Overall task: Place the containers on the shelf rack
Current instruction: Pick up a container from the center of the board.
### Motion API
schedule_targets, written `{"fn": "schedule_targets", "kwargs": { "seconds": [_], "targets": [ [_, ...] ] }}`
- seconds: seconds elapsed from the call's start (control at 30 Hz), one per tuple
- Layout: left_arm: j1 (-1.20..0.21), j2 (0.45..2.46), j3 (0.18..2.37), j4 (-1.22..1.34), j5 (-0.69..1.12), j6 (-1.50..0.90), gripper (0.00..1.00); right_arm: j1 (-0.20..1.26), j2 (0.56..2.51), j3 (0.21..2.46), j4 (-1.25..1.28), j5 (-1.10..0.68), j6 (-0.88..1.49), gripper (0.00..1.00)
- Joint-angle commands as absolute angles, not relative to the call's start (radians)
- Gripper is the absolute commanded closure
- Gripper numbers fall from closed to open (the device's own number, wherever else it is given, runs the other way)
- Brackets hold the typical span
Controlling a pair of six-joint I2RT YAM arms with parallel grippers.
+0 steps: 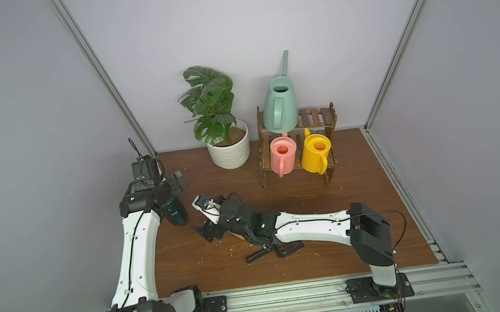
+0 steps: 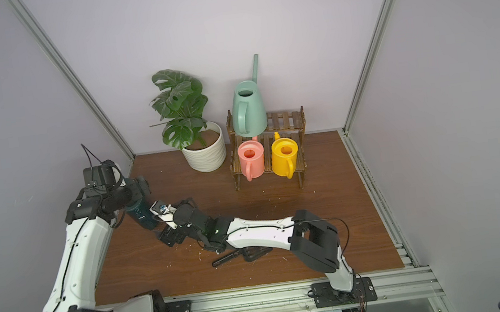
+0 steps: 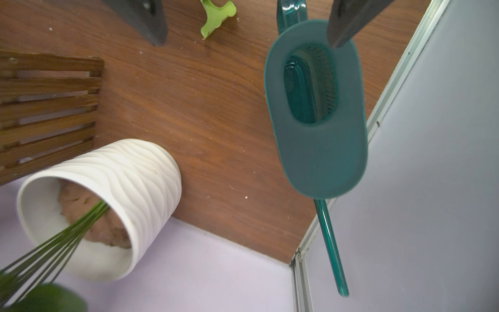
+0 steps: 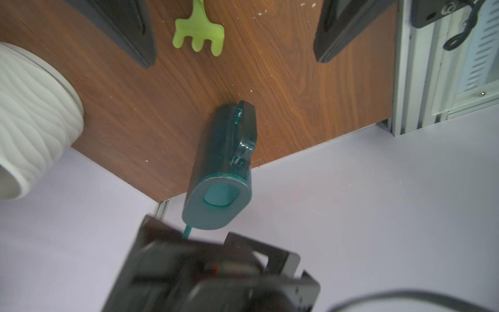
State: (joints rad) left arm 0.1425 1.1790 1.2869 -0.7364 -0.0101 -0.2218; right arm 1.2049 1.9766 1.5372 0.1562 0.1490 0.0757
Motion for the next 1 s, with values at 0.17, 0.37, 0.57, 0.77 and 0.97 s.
{"fn": "schedule_targets", "kwargs": {
  "seconds": [0.17,0.37,0.57,0.77,0.97],
  "targets": [
    [0.162,1.189,1.451,-0.756,-0.159,-0.245,0.01,1.224,2.262,1.827,0.206,0.165,0.095,0.07],
    [0.175,1.217,1.515,-0.746,-0.255,-0.242,0.01,1.217,2.449,2.071,0.152,0.226,0.07,0.06],
    [0.175,1.211,1.499,-0.74,-0.286,-0.23,0.01,1.195,2.639,2.361,0.049,0.285,0.074,0.08],
    [0.175,1.204,1.489,-0.738,-0.285,-0.232,0.01,1.17,2.76,2.546,-0.039,0.311,0.077,0.2],
    [0.176,1.209,1.461,-0.738,-0.267,-0.236,0.01,1.155,2.696,2.439,-0.027,0.295,0.059,0.35]
  ]
}}
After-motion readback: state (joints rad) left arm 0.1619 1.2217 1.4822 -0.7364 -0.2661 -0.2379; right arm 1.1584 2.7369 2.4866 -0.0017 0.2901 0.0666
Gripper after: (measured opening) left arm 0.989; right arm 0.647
